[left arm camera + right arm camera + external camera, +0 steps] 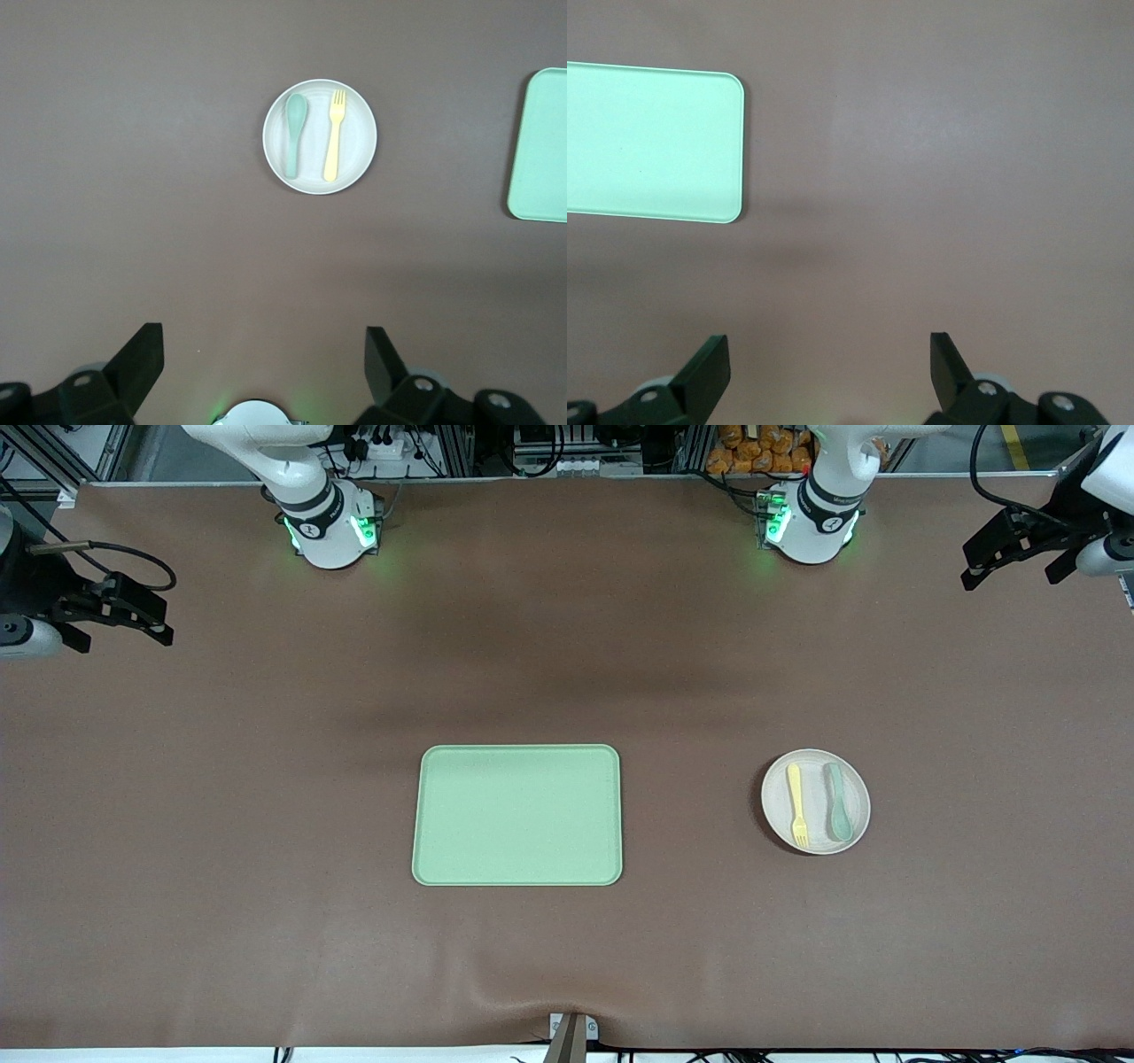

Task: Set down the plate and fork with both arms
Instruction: 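Move the left gripper down toward the rim of the white plate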

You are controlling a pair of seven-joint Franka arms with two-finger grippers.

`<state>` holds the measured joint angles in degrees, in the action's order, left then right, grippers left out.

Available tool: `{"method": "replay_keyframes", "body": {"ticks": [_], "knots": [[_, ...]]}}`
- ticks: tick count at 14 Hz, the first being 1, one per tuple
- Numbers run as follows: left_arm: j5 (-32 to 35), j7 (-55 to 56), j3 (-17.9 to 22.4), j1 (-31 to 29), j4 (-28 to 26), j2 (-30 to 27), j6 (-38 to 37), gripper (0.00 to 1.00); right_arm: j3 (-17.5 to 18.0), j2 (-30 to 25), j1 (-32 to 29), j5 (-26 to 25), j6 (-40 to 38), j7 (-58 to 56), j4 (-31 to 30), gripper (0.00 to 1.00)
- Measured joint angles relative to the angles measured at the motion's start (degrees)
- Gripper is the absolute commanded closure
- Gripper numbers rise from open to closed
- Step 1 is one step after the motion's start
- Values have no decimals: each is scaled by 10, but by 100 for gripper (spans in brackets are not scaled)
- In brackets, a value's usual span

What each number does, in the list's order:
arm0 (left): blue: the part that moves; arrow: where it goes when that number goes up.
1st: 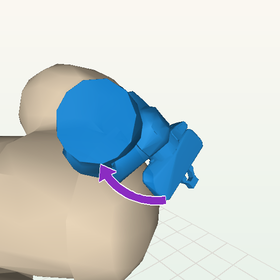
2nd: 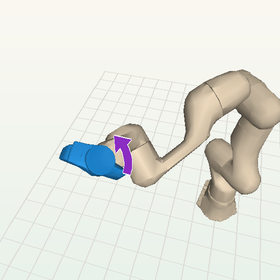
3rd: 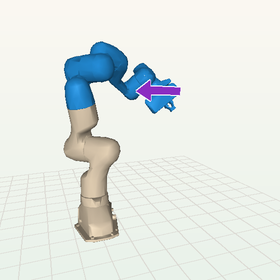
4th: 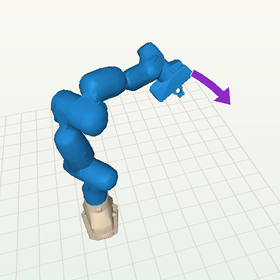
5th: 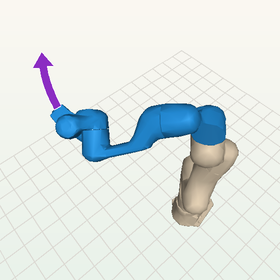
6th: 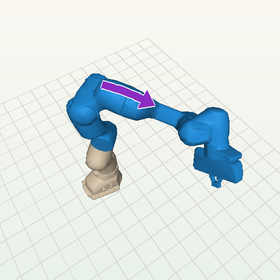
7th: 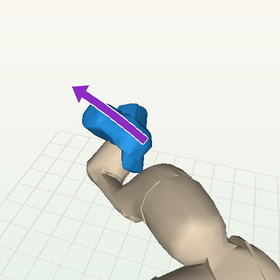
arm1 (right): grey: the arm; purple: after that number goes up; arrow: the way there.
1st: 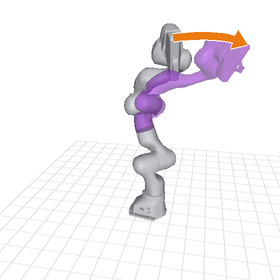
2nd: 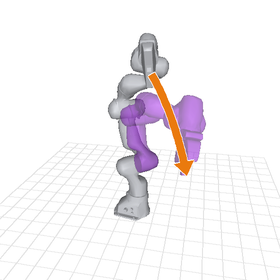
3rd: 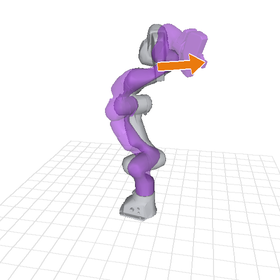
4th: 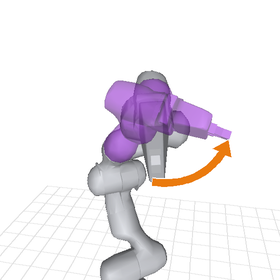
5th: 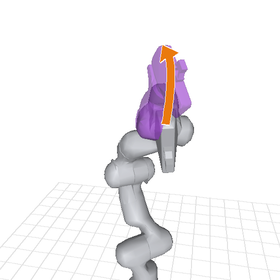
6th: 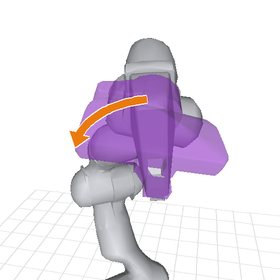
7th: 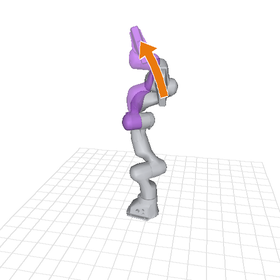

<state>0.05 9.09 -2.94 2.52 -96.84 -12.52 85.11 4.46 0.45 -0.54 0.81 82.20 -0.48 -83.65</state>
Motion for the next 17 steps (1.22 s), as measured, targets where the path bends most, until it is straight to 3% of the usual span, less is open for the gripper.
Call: {"method": "replay_keyframes", "body": {"ticks": [5,12,14,17], "knots": [[-16,1,4,-1,6,7,-5,0,0,0,0,0,-1,0,0,0],[-14,1,9,-8,7,60,4,0,0,0,0,0,-4,0,0,0],[-13,0,10,-15,-2,91,41,0,0,0,0,0,-4,0,0,0],[-13,0,10,-18,-66,124,152,0,0,0,0,0,-4,-1,0,0]]}}
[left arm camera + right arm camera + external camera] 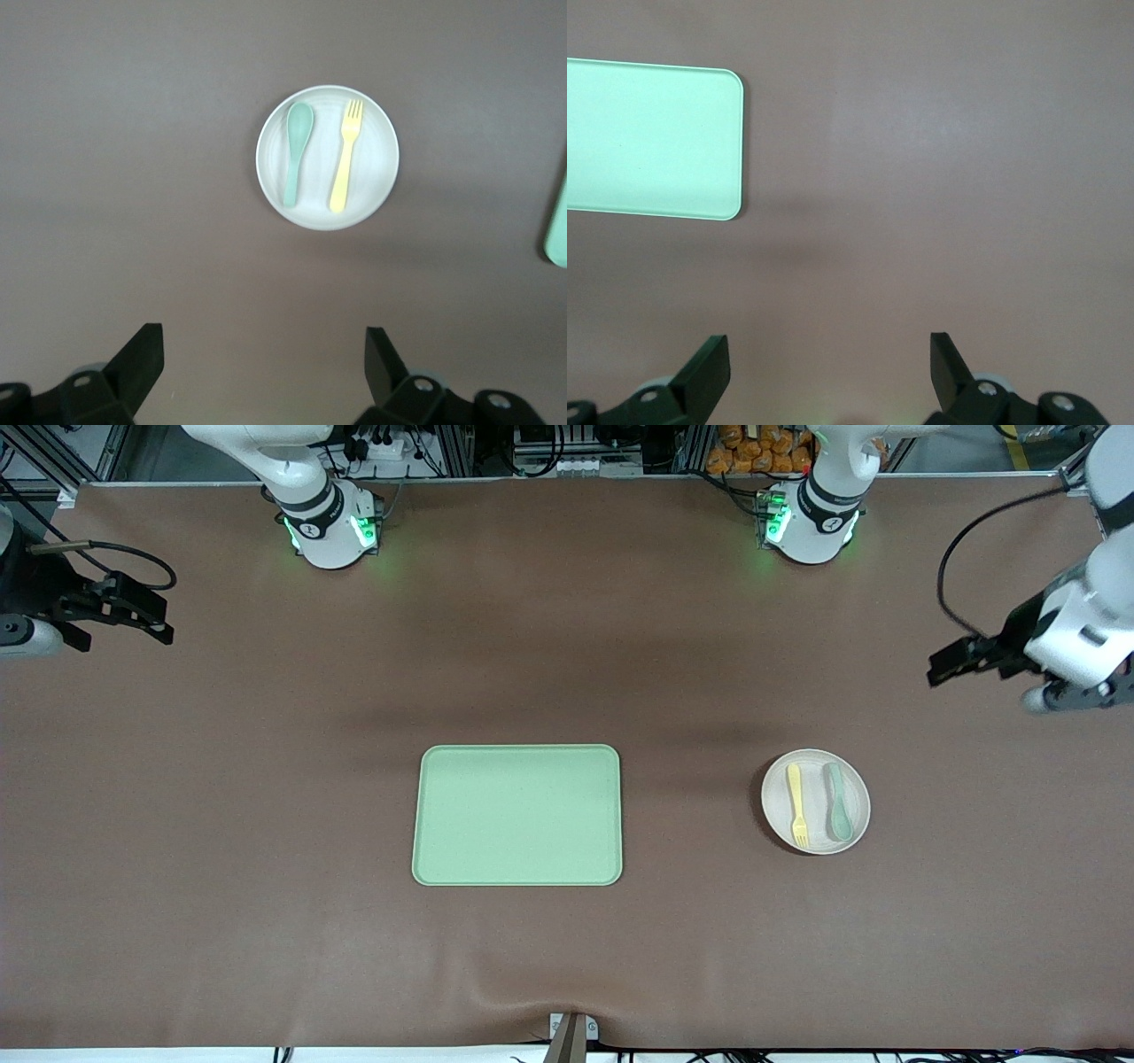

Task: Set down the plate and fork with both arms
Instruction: 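Move the left gripper down toward the rim of the white plate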

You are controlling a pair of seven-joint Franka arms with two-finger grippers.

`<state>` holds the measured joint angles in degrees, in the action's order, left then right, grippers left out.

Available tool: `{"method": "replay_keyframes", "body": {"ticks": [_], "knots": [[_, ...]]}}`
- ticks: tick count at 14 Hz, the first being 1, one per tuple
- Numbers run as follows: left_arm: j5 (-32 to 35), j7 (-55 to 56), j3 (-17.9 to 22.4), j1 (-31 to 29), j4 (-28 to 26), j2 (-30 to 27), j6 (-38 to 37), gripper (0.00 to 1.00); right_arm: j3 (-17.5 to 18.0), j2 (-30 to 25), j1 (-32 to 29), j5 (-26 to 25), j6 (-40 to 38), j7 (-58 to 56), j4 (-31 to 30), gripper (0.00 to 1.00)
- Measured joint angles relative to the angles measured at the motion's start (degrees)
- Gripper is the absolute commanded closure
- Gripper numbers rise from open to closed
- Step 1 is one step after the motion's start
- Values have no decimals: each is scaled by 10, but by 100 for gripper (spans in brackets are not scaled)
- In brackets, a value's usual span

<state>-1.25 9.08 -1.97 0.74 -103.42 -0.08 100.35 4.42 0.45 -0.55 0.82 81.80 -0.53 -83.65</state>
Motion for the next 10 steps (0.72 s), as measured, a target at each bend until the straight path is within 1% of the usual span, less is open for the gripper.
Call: {"method": "replay_keyframes", "body": {"ticks": [3,5,7,9,10], "knots": [[0,0,0,-13,-97,16,132,0,0,0,0,0,1,0,0,0],[0,-1,0,-24,-142,34,198,0,1,0,0,0,1,-1,0,0],[0,-1,0,-33,-165,60,246,0,2,0,0,1,2,-1,0,0],[0,-1,0,-45,-176,91,291,0,2,0,1,7,3,-1,0,0],[0,-1,0,-53,-181,109,315,5,3,0,1,12,3,-1,0,0]]}}
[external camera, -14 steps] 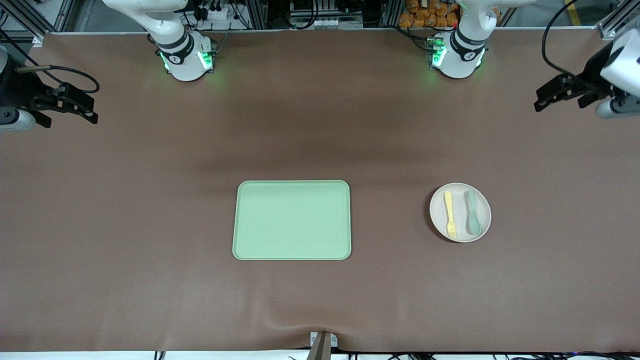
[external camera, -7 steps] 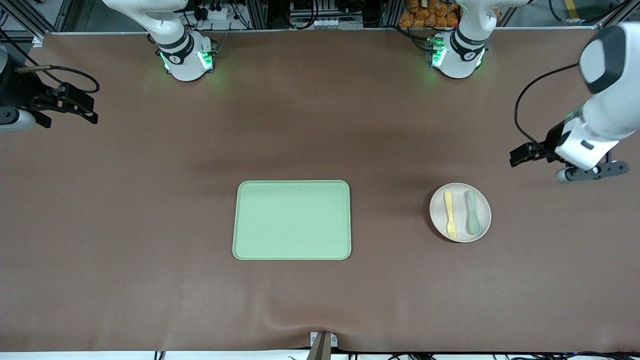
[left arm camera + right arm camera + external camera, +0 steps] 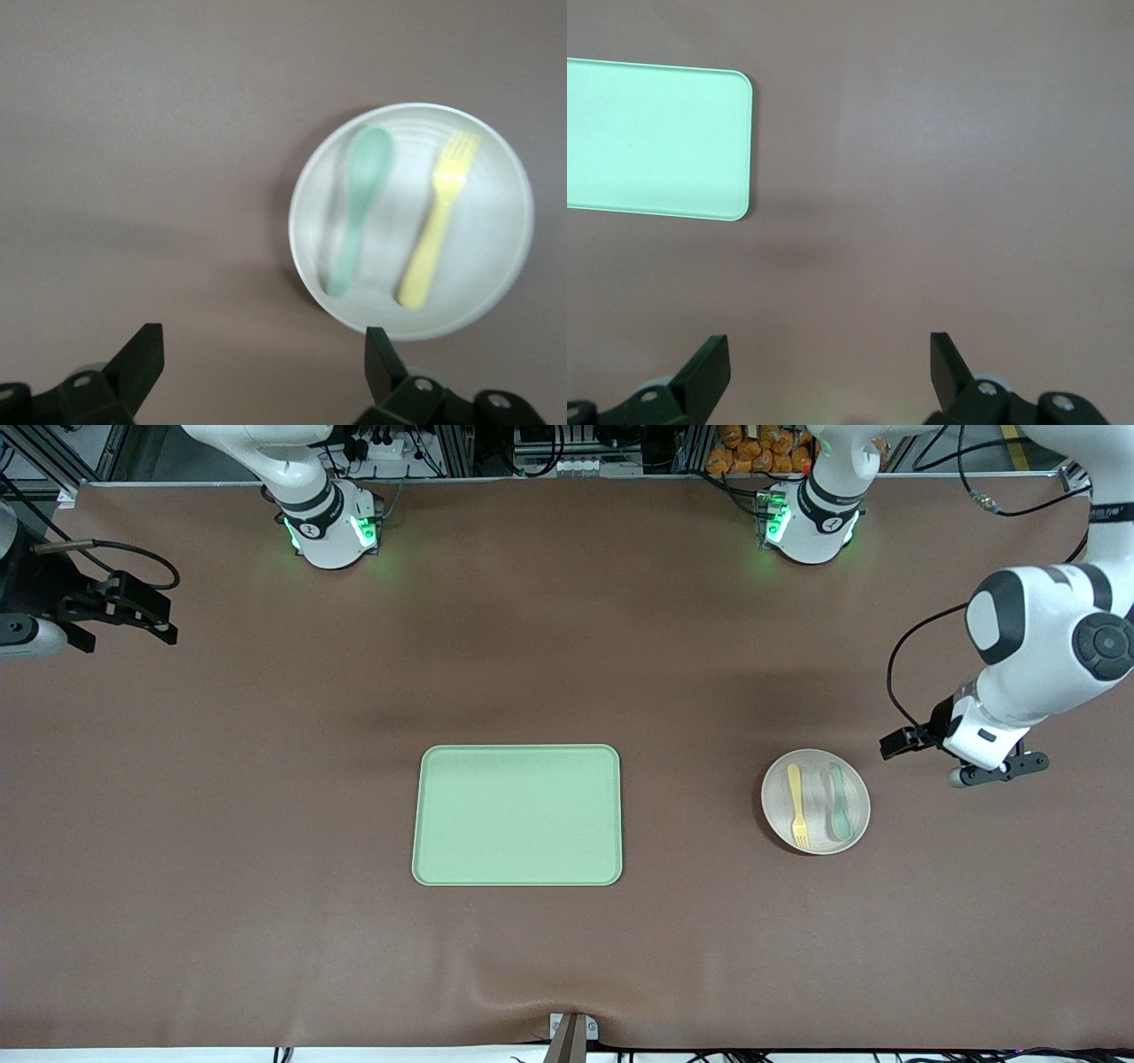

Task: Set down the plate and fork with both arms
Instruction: 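Move the left gripper down toward the rim of the white plate, then close the left gripper on the white plate's rim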

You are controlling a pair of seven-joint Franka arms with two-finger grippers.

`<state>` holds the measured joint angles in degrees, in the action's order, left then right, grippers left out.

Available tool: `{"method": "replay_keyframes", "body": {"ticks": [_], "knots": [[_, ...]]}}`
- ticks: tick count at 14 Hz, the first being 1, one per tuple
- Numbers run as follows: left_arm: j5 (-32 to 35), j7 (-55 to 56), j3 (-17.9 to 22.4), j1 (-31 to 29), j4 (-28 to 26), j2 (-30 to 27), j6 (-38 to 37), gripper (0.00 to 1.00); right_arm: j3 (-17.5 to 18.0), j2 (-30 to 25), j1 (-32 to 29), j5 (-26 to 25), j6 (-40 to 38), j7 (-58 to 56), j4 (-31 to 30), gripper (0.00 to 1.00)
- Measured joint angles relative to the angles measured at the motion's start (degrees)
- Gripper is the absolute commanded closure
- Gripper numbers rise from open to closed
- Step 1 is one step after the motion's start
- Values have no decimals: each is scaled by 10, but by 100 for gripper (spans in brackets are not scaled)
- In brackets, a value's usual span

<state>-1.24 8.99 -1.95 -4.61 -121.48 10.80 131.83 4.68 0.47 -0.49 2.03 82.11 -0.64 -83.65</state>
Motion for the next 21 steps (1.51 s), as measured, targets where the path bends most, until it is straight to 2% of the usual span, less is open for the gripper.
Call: {"method": "replay_keyframes", "body": {"ticks": [2,4,7,11,15,19,21], "knots": [[-10,0,0,-13,-3,35,39,9,0,0,0,4,1,0,0,0],[-50,0,-1,-14,-3,60,65,12,0,0,0,5,1,0,0,0],[-89,0,-3,-14,-3,82,82,17,0,0,0,6,4,0,0,0],[-107,0,-3,-14,-2,110,119,22,0,0,0,6,4,0,0,0],[-143,0,-4,-14,0,122,125,25,0,0,0,6,4,0,0,0],[-146,0,-4,-14,0,126,125,30,0,0,0,6,4,0,0,0],[-149,0,-4,-14,2,132,125,37,0,0,0,6,4,0,0,0]]}}
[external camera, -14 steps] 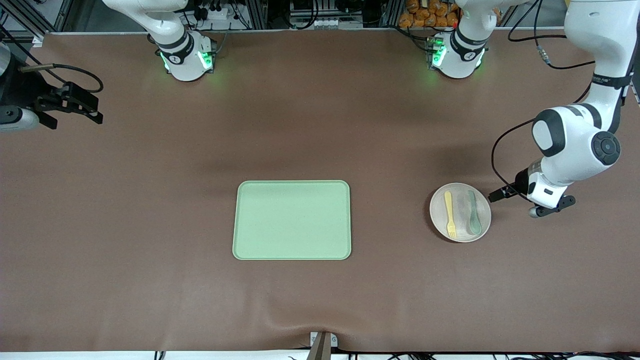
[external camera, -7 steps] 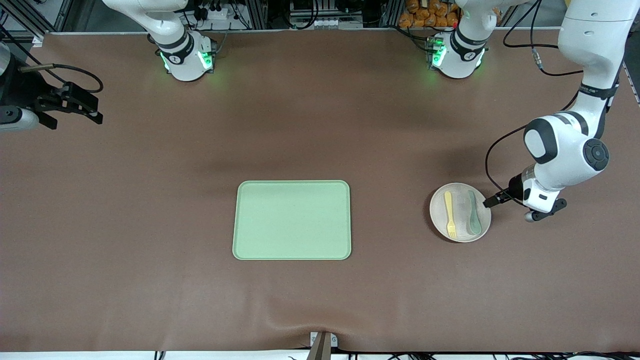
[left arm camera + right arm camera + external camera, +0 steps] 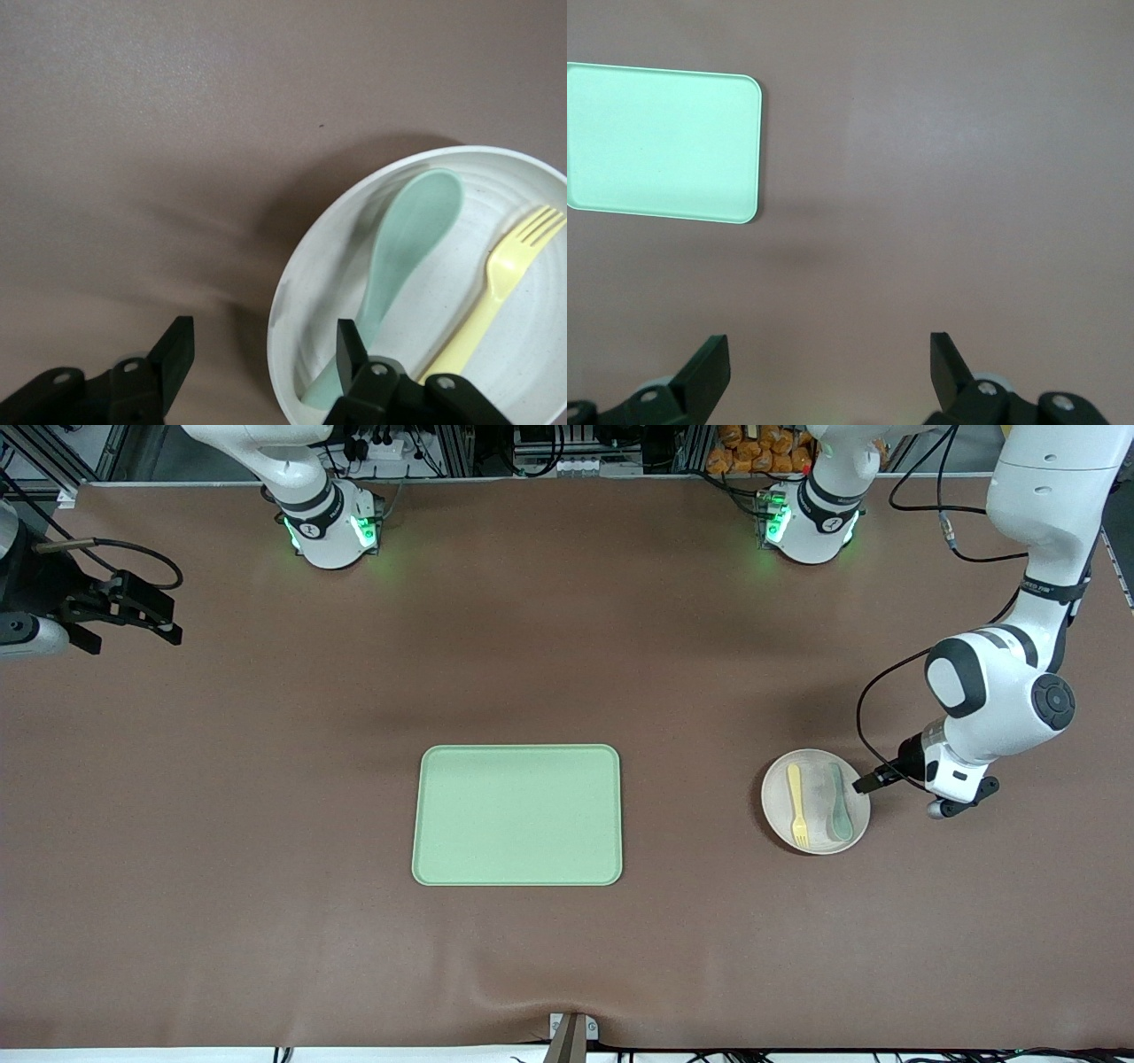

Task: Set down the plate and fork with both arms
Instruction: 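Close the left gripper on the white plate's rim, then lift the plate with the left gripper and carry it toward the tray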

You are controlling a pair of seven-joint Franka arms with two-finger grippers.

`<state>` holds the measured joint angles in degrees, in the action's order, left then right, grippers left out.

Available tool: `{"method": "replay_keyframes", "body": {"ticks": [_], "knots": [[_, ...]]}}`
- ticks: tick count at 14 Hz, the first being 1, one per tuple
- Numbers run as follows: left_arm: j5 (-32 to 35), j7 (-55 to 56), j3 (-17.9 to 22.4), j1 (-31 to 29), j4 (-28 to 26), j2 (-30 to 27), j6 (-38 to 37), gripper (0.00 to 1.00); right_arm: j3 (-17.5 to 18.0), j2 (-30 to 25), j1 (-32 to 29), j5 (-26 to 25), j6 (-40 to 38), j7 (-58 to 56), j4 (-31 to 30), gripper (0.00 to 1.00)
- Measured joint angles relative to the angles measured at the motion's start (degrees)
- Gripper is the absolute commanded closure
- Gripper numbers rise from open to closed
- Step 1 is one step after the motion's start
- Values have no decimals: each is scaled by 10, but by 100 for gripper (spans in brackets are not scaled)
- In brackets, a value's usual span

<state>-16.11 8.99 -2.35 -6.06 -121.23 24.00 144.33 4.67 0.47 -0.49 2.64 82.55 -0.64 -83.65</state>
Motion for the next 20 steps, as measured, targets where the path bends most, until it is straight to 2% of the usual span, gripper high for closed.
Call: {"method": "replay_keyframes", "body": {"ticks": [4,6,11,13,17,20], "knots": [[-8,0,0,0,10,15,1,44,0,0,0,0,0,0,0,0],[-8,0,0,0,15,22,1,51,0,0,0,0,0,0,0,0],[-11,0,0,0,31,36,1,83,0,0,0,0,0,0,0,0],[-21,0,0,0,34,40,1,86,0,0,0,0,0,0,0,0],[-32,0,-3,1,43,48,1,100,0,0,0,0,0,0,0,0],[-33,0,-5,2,50,49,0,100,-1,0,0,0,0,0,0,0]]}}
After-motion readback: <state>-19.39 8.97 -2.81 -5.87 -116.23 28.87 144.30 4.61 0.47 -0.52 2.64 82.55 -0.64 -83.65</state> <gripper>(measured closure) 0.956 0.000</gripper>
